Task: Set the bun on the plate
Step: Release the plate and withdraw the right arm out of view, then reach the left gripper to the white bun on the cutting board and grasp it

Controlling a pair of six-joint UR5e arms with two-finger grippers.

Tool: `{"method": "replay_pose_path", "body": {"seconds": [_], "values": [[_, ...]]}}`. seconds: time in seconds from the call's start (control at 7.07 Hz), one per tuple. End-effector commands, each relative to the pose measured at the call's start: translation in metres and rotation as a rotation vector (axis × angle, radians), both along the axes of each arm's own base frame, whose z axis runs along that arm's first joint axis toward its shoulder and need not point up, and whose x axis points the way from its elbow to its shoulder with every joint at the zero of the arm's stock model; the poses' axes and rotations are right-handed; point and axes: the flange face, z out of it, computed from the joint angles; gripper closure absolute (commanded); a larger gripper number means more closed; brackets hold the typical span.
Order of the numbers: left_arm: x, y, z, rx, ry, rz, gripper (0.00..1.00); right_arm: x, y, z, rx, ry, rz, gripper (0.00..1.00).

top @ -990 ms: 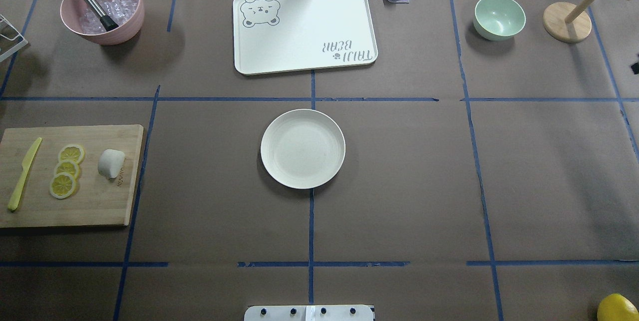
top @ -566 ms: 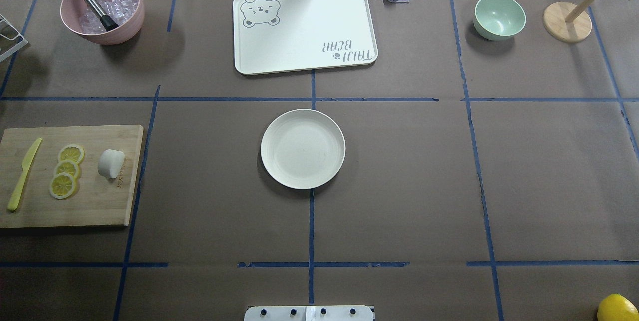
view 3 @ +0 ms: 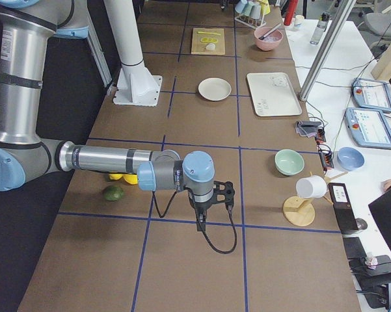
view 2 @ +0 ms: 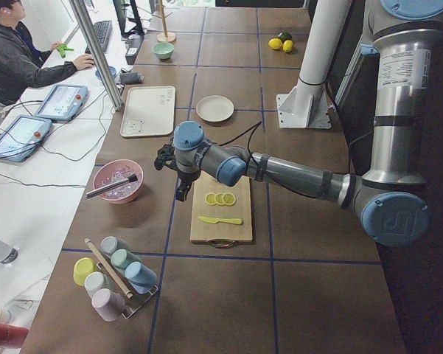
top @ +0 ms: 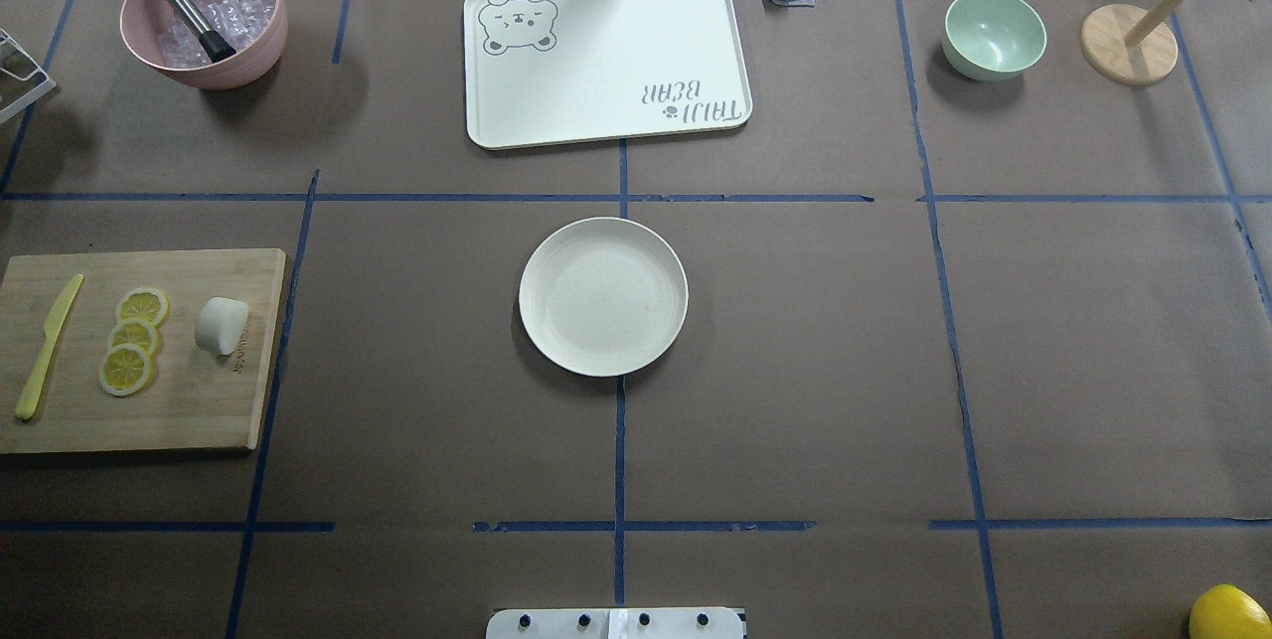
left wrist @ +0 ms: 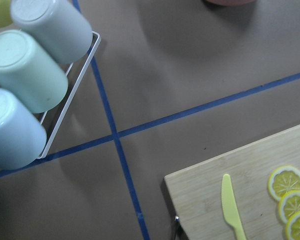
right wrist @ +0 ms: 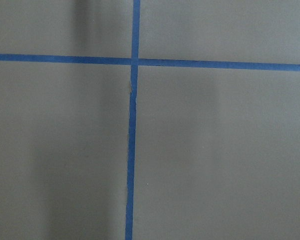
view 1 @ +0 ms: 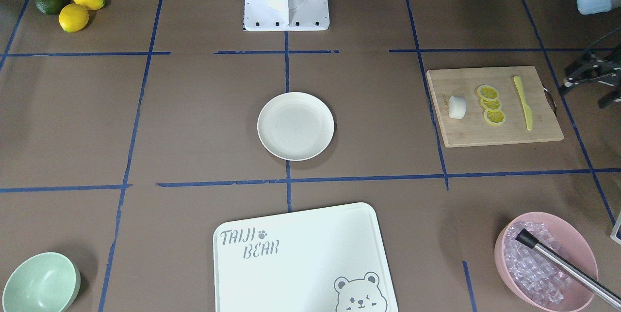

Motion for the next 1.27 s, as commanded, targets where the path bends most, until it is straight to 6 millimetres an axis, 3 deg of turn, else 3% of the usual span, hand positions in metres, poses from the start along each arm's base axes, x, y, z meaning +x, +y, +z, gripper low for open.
{"method": "replay_pose_path", "body": {"seconds": [0.0, 0.28, 0.42, 0.57, 0.99, 1.13], "values": [[0.093, 0.021, -0.012, -0.104, -0.056, -0.073, 0.0, -0.001, 0.005, 0.002, 0.018, 0.001, 0.0, 0.0], [0.159, 0.052, -0.021, -0.119, -0.006, -0.019, 0.0, -0.001, 0.012, 0.005, 0.04, -0.003, 0.005, 0.0], [0.177, 0.06, -0.019, -0.105, -0.037, -0.03, 0.0, -0.001, 0.012, 0.005, 0.039, -0.003, 0.006, 0.0], [0.192, 0.065, -0.01, -0.093, -0.071, -0.025, 0.0, 0.0, 0.012, 0.005, 0.039, -0.003, 0.008, 0.0], [0.213, 0.076, -0.006, -0.097, -0.08, 0.016, 0.0, -0.001, 0.012, 0.007, 0.033, -0.003, 0.006, 0.0], [0.214, 0.076, -0.006, -0.101, -0.082, 0.015, 0.43, -0.001, 0.012, 0.008, 0.031, -0.005, 0.007, 0.0]]}}
